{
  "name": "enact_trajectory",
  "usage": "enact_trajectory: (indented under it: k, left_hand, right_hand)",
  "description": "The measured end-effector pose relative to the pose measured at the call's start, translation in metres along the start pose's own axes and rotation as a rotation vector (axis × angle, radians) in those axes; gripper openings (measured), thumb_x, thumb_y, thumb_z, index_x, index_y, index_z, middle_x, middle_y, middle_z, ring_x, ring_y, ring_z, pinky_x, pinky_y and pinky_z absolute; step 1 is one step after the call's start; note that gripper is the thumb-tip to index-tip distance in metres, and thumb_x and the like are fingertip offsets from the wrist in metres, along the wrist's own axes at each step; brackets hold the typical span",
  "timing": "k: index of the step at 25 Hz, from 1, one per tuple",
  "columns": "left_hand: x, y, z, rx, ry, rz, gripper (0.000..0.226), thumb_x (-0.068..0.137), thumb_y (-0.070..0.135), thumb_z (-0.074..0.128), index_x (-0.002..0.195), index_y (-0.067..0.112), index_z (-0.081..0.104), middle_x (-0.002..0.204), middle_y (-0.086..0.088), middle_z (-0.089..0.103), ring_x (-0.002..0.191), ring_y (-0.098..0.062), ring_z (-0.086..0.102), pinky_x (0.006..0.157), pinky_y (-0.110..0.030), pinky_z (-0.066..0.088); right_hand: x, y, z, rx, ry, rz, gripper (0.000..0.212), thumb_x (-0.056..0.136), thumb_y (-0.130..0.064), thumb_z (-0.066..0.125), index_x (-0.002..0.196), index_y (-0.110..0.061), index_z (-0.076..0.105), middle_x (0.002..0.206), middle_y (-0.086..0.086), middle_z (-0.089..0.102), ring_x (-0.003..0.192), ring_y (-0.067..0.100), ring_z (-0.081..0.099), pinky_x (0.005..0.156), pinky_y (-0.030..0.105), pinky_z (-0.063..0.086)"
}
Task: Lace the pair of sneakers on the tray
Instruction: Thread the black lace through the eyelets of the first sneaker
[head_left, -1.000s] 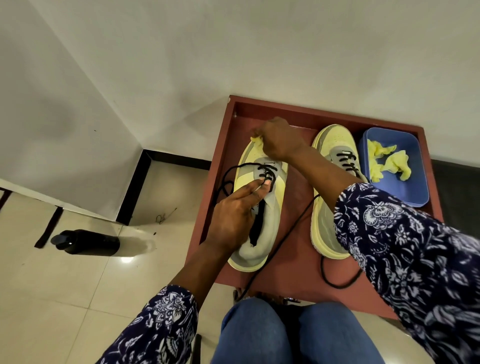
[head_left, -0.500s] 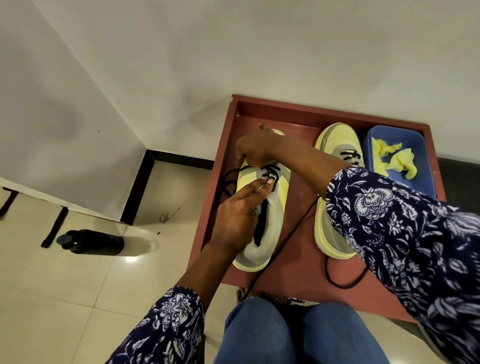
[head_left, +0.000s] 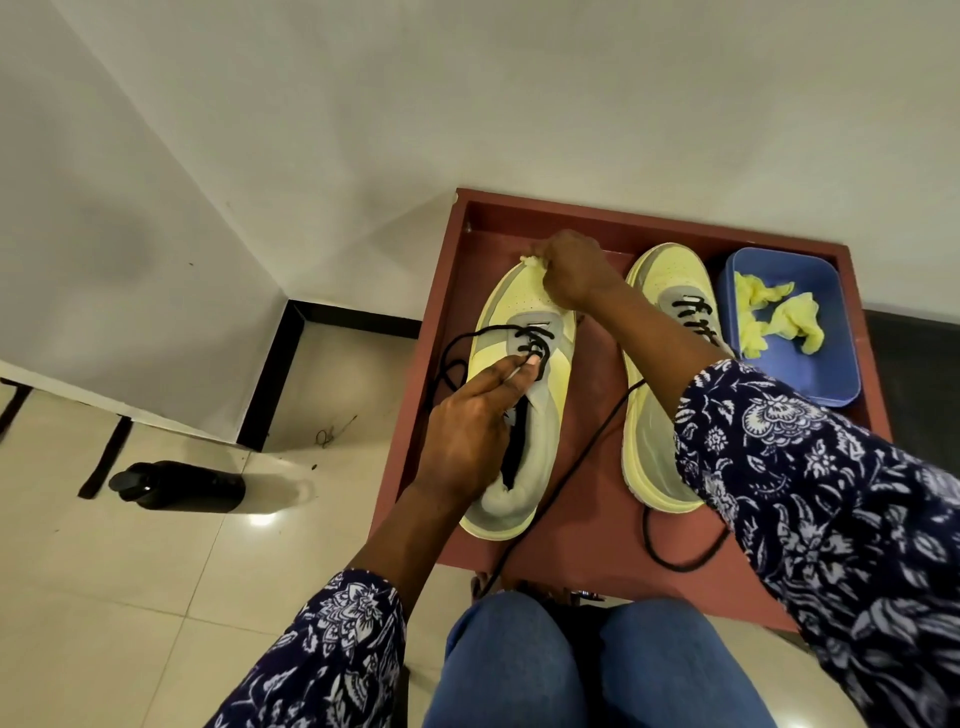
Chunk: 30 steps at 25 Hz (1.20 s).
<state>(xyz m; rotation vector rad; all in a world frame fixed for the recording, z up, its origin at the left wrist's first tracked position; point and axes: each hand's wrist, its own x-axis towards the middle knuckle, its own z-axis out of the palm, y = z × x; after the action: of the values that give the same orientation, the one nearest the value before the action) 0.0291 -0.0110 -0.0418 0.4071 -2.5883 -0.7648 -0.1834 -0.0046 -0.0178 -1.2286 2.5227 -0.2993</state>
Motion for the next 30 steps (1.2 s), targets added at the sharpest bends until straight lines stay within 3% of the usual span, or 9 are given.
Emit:
enact_trajectory:
  k: [5, 12, 19, 30]
  left_hand:
    - [0.001, -0.001, 0.0, 0.006, -0.001, 0.028, 0.051, 0.079, 0.005, 0.03, 0.118, 0.014, 0.063, 0.119, -0.006, 0.065, 0.098, -0.021, 0.067, 0.061, -0.029, 0.059]
    - [0.001, -0.002, 0.002, 0.002, 0.003, 0.038, 0.052, 0.077, 0.005, 0.031, 0.118, 0.013, 0.063, 0.119, -0.008, 0.065, 0.1, -0.021, 0.067, 0.067, -0.03, 0.059]
    - [0.001, -0.003, 0.003, 0.012, 0.015, 0.052, 0.051, 0.078, 0.007, 0.031, 0.118, 0.012, 0.062, 0.119, -0.008, 0.065, 0.1, -0.021, 0.066, 0.065, -0.034, 0.06]
    - [-0.001, -0.008, 0.007, 0.022, 0.039, 0.066, 0.051, 0.077, 0.001, 0.03, 0.118, 0.007, 0.061, 0.119, -0.011, 0.064, 0.105, -0.024, 0.063, 0.078, -0.036, 0.055]
  right_hand:
    - [-0.018, 0.007, 0.016, 0.145, 0.139, 0.159, 0.051, 0.087, 0.004, 0.04, 0.136, -0.011, 0.045, 0.137, 0.017, 0.049, 0.126, 0.032, 0.045, 0.101, 0.031, 0.036]
    - [-0.055, 0.002, 0.031, 0.352, 0.144, 0.293, 0.056, 0.087, -0.001, 0.038, 0.142, -0.01, 0.033, 0.138, 0.024, 0.042, 0.122, 0.036, 0.046, 0.101, 0.034, 0.037]
    - [-0.114, -0.014, 0.042, 0.421, 0.172, 0.313, 0.052, 0.089, 0.001, 0.036, 0.14, -0.011, 0.038, 0.126, 0.022, 0.053, 0.117, 0.036, 0.048, 0.093, 0.032, 0.036]
    - [-0.151, -0.029, 0.05, 0.605, 0.23, 0.469, 0.047, 0.091, -0.003, 0.038, 0.136, -0.014, 0.045, 0.125, 0.015, 0.059, 0.111, 0.034, 0.055, 0.085, 0.029, 0.039]
